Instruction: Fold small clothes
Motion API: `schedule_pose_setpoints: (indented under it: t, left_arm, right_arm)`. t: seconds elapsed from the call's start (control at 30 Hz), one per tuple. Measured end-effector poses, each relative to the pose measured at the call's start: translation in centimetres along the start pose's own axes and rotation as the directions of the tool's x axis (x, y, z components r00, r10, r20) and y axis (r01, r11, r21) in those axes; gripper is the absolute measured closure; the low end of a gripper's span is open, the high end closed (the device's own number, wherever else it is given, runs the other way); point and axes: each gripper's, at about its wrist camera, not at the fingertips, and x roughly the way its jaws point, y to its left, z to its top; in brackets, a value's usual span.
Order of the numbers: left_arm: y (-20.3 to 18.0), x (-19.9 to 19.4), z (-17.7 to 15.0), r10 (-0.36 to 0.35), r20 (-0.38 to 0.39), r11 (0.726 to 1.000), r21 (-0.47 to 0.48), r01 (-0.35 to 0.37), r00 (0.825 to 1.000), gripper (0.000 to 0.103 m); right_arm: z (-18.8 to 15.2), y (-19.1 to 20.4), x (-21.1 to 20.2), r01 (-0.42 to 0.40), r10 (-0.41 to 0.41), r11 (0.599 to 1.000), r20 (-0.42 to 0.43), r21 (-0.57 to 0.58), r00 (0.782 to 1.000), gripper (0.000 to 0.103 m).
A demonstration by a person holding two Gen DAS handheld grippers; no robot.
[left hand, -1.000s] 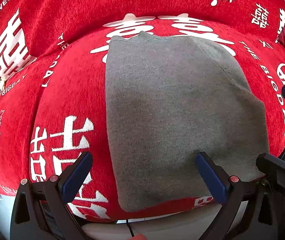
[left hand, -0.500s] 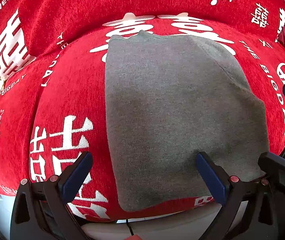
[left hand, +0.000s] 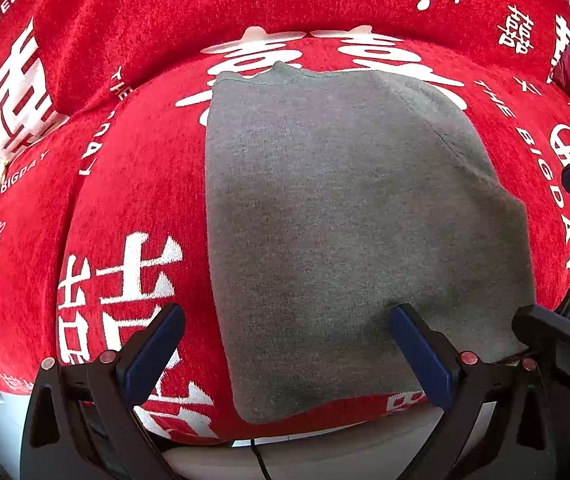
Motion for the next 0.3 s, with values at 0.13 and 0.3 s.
schedule_pose_setpoints:
  t: [0.13, 0.3]
  left_arm:
    - [0.17, 0.05, -0.06, -0.005, -0.004, 1.000, 0.000, 0.005, 1.000, 0.000]
    - [0.51, 0.12, -0.26, -0.021, -0.007, 1.000, -0.012, 0.021, 1.000, 0.000]
  right_arm:
    - [0.04, 0.04, -0.01, 0.001, -0.001, 1.000, -0.002, 0.001, 1.000, 0.000]
    - [0.00, 0.33, 0.05, 0.005, -0.005, 1.000, -0.007, 0.005, 1.000, 0.000]
